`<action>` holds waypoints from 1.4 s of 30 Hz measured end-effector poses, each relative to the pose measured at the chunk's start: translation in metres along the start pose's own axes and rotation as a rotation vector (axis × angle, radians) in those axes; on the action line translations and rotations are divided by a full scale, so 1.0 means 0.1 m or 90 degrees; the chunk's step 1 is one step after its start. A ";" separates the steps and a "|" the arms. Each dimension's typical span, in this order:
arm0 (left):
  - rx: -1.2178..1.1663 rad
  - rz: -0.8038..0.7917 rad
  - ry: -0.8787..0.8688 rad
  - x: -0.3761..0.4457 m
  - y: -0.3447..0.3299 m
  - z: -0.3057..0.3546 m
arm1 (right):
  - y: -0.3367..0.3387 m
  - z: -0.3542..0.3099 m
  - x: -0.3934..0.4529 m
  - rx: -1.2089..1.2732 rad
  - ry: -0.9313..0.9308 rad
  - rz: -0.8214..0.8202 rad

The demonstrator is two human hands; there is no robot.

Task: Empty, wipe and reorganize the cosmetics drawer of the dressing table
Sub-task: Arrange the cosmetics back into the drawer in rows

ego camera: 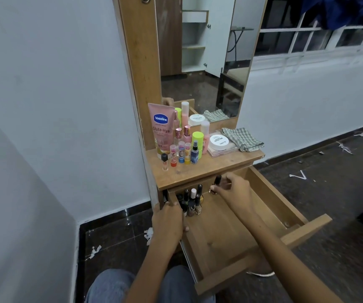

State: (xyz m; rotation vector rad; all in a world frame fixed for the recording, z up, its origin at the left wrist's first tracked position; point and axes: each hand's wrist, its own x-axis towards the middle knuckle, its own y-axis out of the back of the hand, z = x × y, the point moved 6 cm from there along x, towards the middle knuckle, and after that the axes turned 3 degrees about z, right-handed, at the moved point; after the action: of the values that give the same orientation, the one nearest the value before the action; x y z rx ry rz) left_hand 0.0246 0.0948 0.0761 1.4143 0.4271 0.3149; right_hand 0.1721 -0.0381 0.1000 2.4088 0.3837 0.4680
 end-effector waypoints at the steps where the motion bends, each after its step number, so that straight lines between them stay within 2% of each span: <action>1: 0.004 -0.002 -0.003 0.00 0.00 0.00 | -0.06 0.05 -0.01 -0.017 -0.022 -0.037; 6: 0.010 -0.009 -0.008 -0.02 0.01 0.01 | -0.39 0.20 0.00 -0.153 -0.127 -0.156; 11: 0.003 -0.017 -0.010 -0.01 -0.01 0.00 | -0.61 0.20 -0.03 -0.185 -0.089 -0.190; 20: -0.017 -0.011 0.000 -0.01 -0.06 -0.02 | -0.63 0.22 -0.11 -0.162 -0.020 -0.187; 25: -0.021 -0.004 -0.012 -0.04 -0.08 -0.02 | -0.58 0.26 -0.14 -0.186 -0.026 -0.205; 28: -0.017 -0.002 -0.019 -0.06 -0.09 -0.01 | -0.46 0.25 -0.15 -0.153 -0.054 -0.171; 30: -0.009 -0.006 -0.027 -0.07 -0.11 -0.01 | -0.35 0.18 -0.18 -0.131 -0.051 -0.109; 33: -0.025 0.013 -0.020 -0.08 -0.10 -0.02 | -0.24 -0.14 -0.27 -0.055 0.032 -0.008; 37: -0.056 0.007 0.000 -0.11 -0.10 -0.06 | -0.28 -0.71 -0.27 0.042 0.195 0.043; 42: -0.054 0.016 -0.015 -0.14 -0.12 -0.04 | -0.53 -1.22 -0.06 -0.058 0.368 0.079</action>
State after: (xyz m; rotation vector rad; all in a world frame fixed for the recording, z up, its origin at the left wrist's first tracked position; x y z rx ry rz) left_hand 0.0094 0.0903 0.0655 1.3395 0.3731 0.3325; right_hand 0.1068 0.0649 0.1534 2.1812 0.4449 1.2181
